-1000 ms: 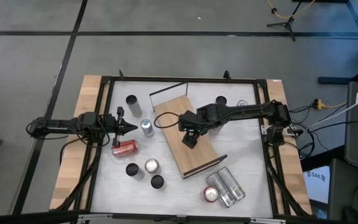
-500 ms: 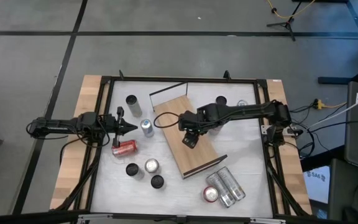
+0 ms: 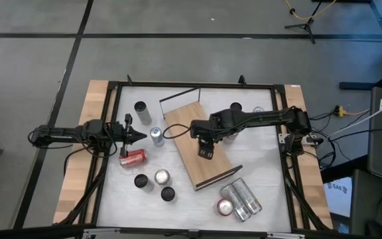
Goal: Place canned beverage on shelf
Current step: Put the top right orange soda can on the shelf
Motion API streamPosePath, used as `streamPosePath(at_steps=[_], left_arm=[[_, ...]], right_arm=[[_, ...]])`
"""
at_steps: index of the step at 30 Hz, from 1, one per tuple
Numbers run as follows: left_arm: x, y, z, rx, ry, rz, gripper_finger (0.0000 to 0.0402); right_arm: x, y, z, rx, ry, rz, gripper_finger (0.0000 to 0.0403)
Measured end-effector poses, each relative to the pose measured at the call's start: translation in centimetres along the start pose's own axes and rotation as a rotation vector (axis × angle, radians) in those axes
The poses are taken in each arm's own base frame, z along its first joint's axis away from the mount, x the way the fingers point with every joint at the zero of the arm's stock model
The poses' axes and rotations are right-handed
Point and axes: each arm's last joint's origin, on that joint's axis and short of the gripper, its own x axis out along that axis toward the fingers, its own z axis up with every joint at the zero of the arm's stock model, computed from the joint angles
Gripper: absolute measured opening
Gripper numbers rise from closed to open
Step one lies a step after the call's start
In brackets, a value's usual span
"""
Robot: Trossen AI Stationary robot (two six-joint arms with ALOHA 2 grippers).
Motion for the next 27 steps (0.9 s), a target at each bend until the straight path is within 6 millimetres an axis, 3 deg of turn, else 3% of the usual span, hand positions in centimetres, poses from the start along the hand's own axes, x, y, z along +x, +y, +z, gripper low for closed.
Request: streamPosePath(at_steps=[15, 27], left_arm=[[0.00, 0.00, 0.00, 0.000, 0.000, 0.000, 0.0000], [0.00, 0.00, 0.00, 0.000, 0.000, 0.000, 0.0000]], right_arm=[[0.10, -0.80, 0.20, -0.425, 0.023, 0.144, 0.0250], [0.15, -0.65, 0.42, -0.767, -0.028, 0.158, 0.0250]])
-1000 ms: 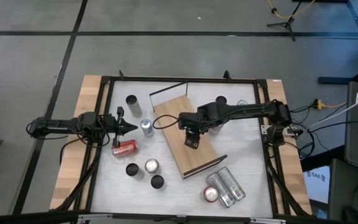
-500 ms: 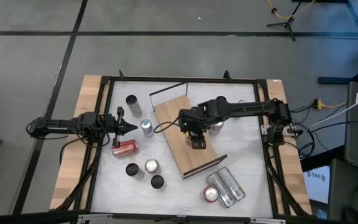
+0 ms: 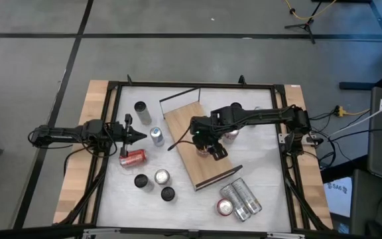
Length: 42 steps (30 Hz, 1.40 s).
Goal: Place canned beverage on shelf
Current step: Put the top right orange soda can on the shelf
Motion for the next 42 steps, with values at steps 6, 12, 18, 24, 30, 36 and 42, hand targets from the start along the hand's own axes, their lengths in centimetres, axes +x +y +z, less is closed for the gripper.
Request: streamPosePath(at_steps=[6, 12, 18, 24, 30, 36, 42], left_arm=[[0.00, 0.00, 0.00, 0.000, 0.000, 0.000, 0.0000], [0.00, 0.00, 0.00, 0.000, 0.000, 0.000, 0.0000], [0.00, 0.00, -0.01, 0.000, 0.000, 0.000, 0.0000], [0.00, 0.00, 0.00, 0.000, 0.000, 0.000, 0.0000], [0.00, 0.00, 0.00, 0.000, 0.000, 0.000, 0.0000], [0.00, 0.00, 0.00, 0.000, 0.000, 0.000, 0.0000], [0.00, 0.00, 0.00, 0.000, 0.000, 0.000, 0.0000]], right_arm=[[0.05, -0.08, 0.22, -0.050, -0.028, 0.004, 0.0250], [0.06, -0.06, 0.22, -0.043, -0.030, 0.011, 0.0250], [0.06, -0.10, 0.27, -0.042, -0.032, 0.002, 0.0250], [0.10, -0.16, 0.38, -0.043, -0.042, -0.005, 0.0250], [0.10, -0.15, 0.38, -0.043, -0.041, -0.006, 0.0250], [0.10, -0.16, 0.38, -0.046, -0.040, -0.008, 0.0252], [0.10, -0.26, 0.35, -0.036, -0.024, -0.043, 0.0275]])
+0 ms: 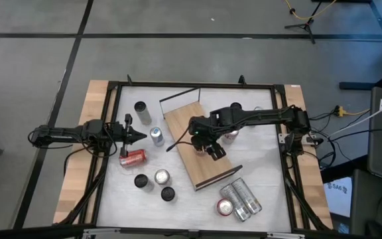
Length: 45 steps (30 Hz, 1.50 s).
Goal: Place canned beverage on shelf
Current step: Put the top right orange soda can on the shelf
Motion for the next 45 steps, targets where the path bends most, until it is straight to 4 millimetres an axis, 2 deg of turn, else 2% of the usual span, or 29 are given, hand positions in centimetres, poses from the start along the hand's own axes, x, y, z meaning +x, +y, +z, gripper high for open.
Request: streamPosePath(at_steps=[7, 45], left_arm=[[0.00, 0.00, 0.00, 0.000, 0.000, 0.000, 0.0000], [0.00, 0.00, 0.00, 0.000, 0.000, 0.000, 0.0000]], right_arm=[[0.05, -0.04, 0.00, 0.000, 0.000, -0.001, 0.0288], [0.05, -0.17, 0.17, -0.002, -0.014, -0.020, 0.0289]])
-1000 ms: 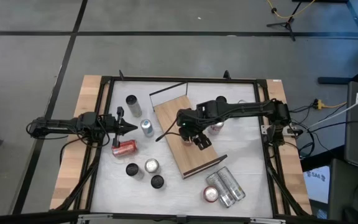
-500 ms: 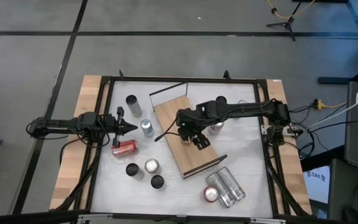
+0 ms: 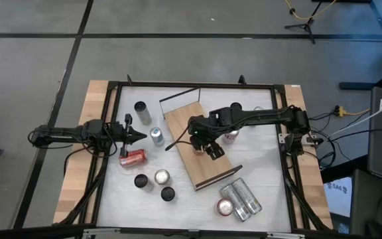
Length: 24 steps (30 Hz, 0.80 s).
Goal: Place canned beverage on shelf
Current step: Put the top right orange soda can on the shelf
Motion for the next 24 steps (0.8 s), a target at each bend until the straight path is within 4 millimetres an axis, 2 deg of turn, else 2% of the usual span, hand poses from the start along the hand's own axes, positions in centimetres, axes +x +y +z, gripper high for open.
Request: streamPosePath(at_steps=[5, 15, 24], left_arm=[[0.00, 0.00, 0.00, 0.000, 0.000, 0.000, 0.0000], [0.00, 0.00, 0.00, 0.000, 0.000, 0.000, 0.0000], [0.00, 0.00, 0.00, 0.000, 0.000, 0.001, 0.0000]], right_arm=[[0.00, 0.00, -0.01, 0.000, 0.001, 0.000, 0.0302], [0.00, -0.02, -0.04, -0.001, 0.011, -0.016, 0.0391], [-0.03, -0.19, -0.13, 0.076, 0.039, -0.076, 0.0396]])
